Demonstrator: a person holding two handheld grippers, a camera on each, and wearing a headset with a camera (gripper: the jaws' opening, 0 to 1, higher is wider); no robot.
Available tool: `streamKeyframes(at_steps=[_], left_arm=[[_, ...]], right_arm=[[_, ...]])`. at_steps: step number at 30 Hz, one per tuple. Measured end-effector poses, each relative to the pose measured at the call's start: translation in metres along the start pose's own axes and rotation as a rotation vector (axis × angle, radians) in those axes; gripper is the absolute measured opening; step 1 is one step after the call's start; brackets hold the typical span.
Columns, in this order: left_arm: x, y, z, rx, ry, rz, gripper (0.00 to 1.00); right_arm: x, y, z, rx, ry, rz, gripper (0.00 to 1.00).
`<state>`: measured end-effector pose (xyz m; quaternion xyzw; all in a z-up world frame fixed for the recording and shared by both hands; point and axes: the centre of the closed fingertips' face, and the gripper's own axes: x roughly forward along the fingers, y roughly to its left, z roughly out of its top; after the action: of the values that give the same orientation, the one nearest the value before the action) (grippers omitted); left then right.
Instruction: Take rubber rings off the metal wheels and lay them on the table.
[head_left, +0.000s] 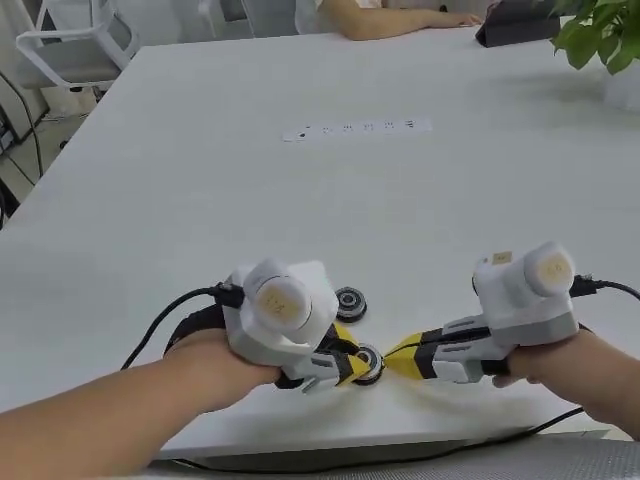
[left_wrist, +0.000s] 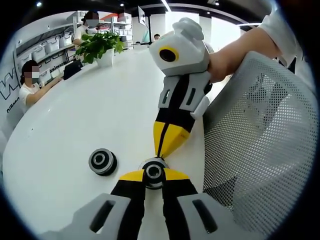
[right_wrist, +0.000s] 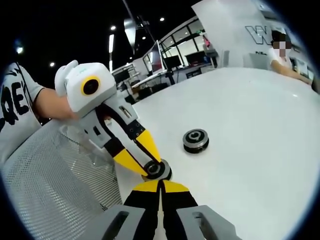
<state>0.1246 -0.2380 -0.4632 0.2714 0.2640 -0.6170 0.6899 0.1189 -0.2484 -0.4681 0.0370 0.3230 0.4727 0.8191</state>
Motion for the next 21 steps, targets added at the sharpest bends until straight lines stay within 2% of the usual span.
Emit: streamKeyframes(at_steps=[21], left_arm=[[0.0003, -0.0003, -0.0001, -0.002, 0.008, 0.006, 0.07]], right_arm=[[0.0009, 0.0033, 0.0038, -0.013, -0.006, 0.009, 0.00]])
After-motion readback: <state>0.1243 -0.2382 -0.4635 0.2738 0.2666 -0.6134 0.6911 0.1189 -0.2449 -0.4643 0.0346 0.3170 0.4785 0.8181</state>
